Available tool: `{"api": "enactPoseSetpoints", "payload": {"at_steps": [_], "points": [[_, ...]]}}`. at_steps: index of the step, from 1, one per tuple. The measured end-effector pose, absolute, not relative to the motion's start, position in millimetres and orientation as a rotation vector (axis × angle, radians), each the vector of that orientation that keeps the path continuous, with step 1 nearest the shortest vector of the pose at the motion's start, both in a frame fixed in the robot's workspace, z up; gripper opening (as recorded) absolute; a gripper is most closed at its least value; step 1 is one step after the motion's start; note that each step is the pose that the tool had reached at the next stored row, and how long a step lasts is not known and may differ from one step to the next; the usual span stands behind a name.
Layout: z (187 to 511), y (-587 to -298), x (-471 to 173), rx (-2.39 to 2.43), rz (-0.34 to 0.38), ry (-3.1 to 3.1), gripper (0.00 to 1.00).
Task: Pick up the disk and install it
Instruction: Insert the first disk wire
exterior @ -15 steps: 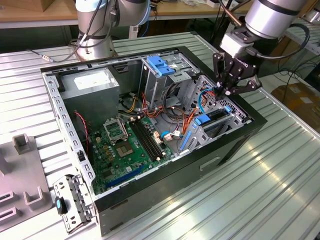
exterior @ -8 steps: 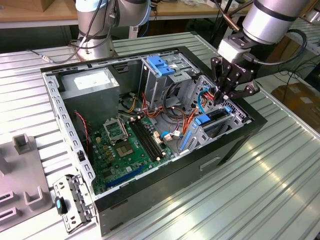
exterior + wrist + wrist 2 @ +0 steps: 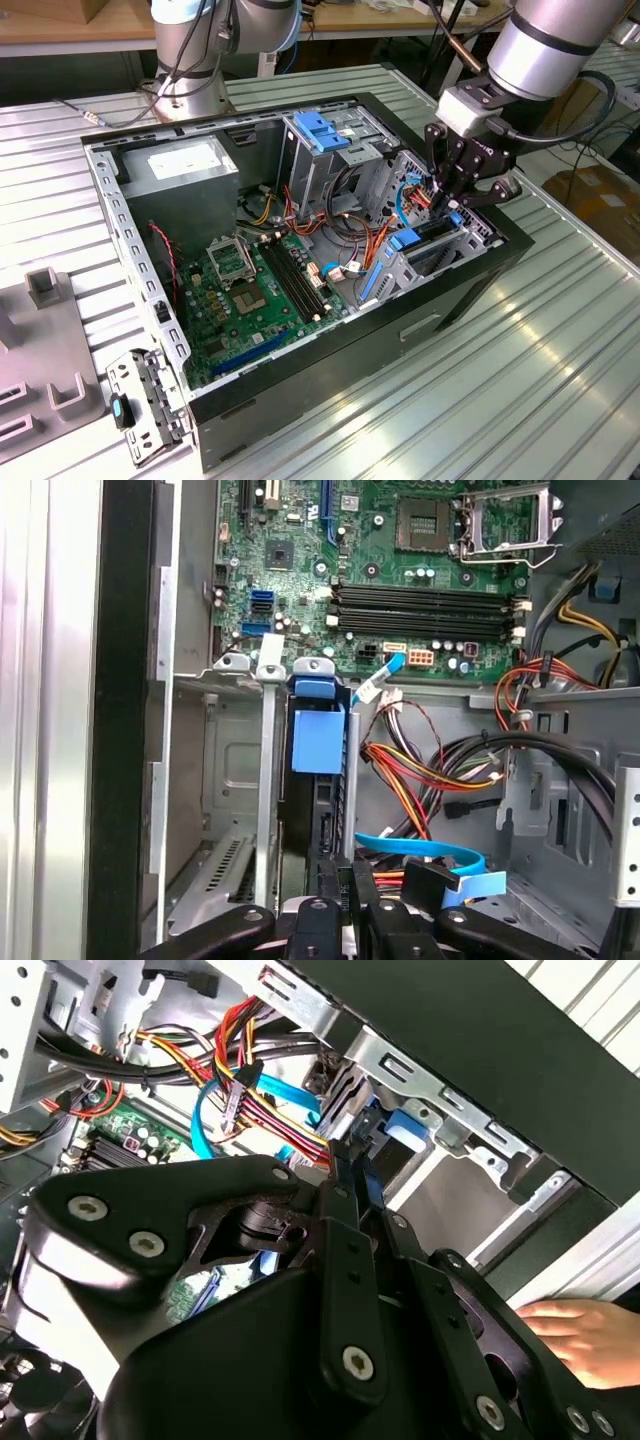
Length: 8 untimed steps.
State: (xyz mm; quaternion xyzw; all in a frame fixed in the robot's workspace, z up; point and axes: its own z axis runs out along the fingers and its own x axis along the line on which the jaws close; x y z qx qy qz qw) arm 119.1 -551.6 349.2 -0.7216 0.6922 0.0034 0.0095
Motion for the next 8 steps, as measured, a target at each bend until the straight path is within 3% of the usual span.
{"api": "enactPoseSetpoints", "payload": {"at_steps": [8], "points": [[348.2,-554.4,117.6,-2.230,0.007,2.189,0.17]]}}
